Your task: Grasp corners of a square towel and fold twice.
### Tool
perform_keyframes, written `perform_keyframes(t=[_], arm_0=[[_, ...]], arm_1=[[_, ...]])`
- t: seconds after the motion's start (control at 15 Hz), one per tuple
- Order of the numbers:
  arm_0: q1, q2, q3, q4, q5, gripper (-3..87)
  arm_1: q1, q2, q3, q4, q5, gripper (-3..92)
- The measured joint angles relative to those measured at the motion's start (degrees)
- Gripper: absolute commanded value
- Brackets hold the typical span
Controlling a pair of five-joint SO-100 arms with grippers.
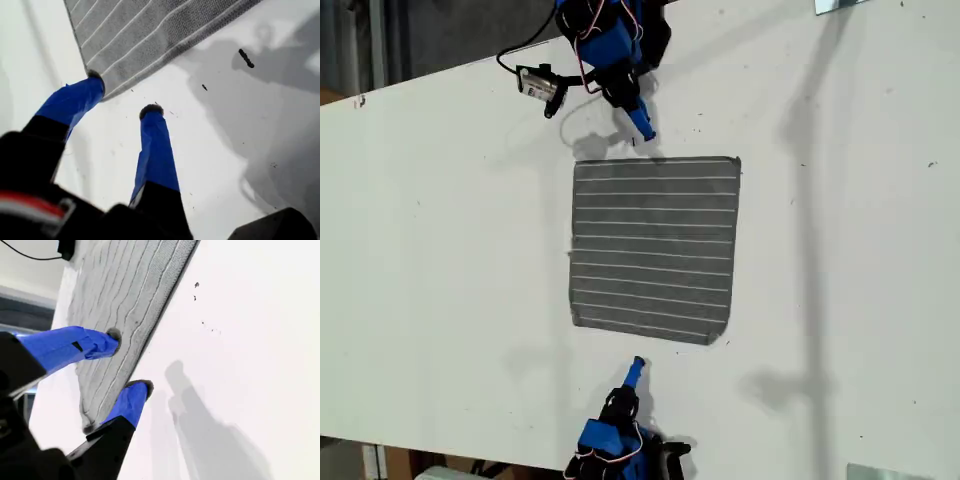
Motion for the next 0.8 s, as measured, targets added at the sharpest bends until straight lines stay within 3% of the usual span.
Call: perform_keyframes(t=[0.6, 0.8], arm_0=[[0.00, 0.00, 0.00, 0.00, 0.00, 14.0], [0.00, 0.00, 0.00, 0.00, 0.00, 14.0]], arm_1=[[0.88, 0.00, 0.00, 0.00, 0.00, 18.9], [13.27, 0.00, 0.00, 0.00, 0.00, 18.9]])
